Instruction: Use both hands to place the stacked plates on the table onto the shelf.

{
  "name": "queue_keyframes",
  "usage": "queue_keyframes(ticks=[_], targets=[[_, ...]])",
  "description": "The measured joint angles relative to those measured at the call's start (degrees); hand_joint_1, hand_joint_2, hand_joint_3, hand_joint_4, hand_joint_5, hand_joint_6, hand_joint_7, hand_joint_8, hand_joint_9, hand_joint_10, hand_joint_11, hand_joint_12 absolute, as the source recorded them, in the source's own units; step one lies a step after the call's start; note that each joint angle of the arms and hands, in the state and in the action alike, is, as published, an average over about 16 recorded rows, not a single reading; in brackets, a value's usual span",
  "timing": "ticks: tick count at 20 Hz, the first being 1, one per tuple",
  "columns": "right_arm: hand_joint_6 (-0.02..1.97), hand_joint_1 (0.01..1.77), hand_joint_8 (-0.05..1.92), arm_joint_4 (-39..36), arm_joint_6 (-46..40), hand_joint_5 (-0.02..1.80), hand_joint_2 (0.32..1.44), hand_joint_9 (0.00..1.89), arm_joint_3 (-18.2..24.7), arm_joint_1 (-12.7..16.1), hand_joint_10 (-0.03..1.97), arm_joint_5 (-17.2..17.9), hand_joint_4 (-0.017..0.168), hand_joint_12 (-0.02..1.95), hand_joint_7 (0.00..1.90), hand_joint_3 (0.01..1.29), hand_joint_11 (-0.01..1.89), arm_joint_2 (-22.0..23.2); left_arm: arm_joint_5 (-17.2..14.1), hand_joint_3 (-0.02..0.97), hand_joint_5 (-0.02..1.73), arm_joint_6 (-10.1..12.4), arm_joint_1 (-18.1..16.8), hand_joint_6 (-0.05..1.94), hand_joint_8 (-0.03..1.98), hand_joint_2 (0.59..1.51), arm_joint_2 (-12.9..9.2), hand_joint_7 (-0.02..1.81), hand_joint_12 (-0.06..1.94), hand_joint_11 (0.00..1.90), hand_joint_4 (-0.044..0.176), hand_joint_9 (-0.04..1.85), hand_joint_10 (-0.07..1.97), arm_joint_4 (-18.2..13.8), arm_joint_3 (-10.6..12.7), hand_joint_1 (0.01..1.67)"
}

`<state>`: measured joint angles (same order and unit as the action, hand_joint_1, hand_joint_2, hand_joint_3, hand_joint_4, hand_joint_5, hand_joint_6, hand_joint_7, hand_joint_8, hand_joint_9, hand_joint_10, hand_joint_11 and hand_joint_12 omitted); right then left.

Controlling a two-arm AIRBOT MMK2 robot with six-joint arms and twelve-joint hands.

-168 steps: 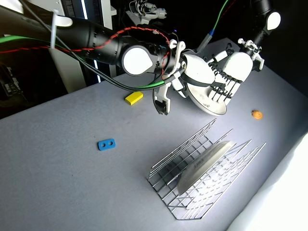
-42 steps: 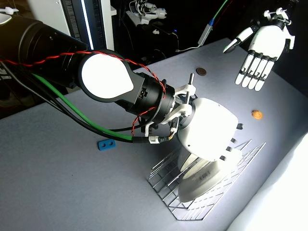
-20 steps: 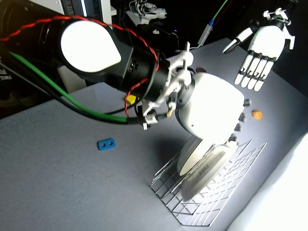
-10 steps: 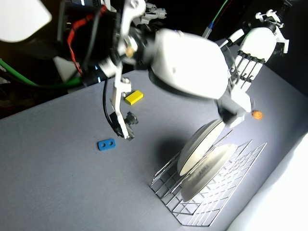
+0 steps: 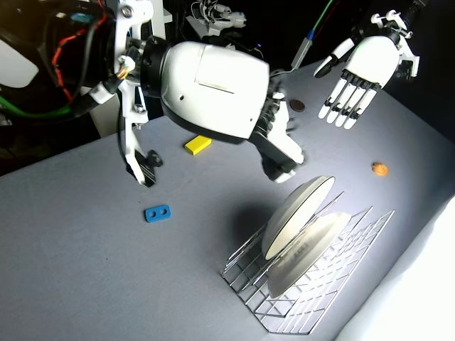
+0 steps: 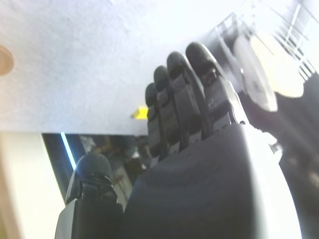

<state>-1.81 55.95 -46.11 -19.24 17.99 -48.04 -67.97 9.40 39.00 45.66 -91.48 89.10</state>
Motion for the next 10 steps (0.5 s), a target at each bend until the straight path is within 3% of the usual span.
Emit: queue_keyframes(ticks=[4, 10], targets=[[0.46, 0.69, 0.49, 2.3, 3.1, 0.9, 1.2, 0.92, 1.6, -1.8, 0.71, -0.4, 0.037, 1.45, 1.0, 0.01, 0.54, 0.6, -0.1, 0.012, 0.55, -0.5, 0.6, 0.09, 0.18, 1.271, -0.1, 0.62, 0.99, 0.25, 0.0, 0.56, 0.29, -0.4, -0.4, 0.06], [0.72, 0.74, 0.78, 2.8, 3.9, 0.85, 1.22, 0.84, 2.0, -2.4, 1.1, -0.5, 0.06, 1.64, 0.95, 0.01, 0.56, 0.6, -0.3, 0.011, 0.62, -1.4, 1.2, 0.13, 0.29, 1.285, -0.2, 0.67, 1.23, 0.29, 0.0, 0.59, 0.47, -0.9, -0.4, 0.09]])
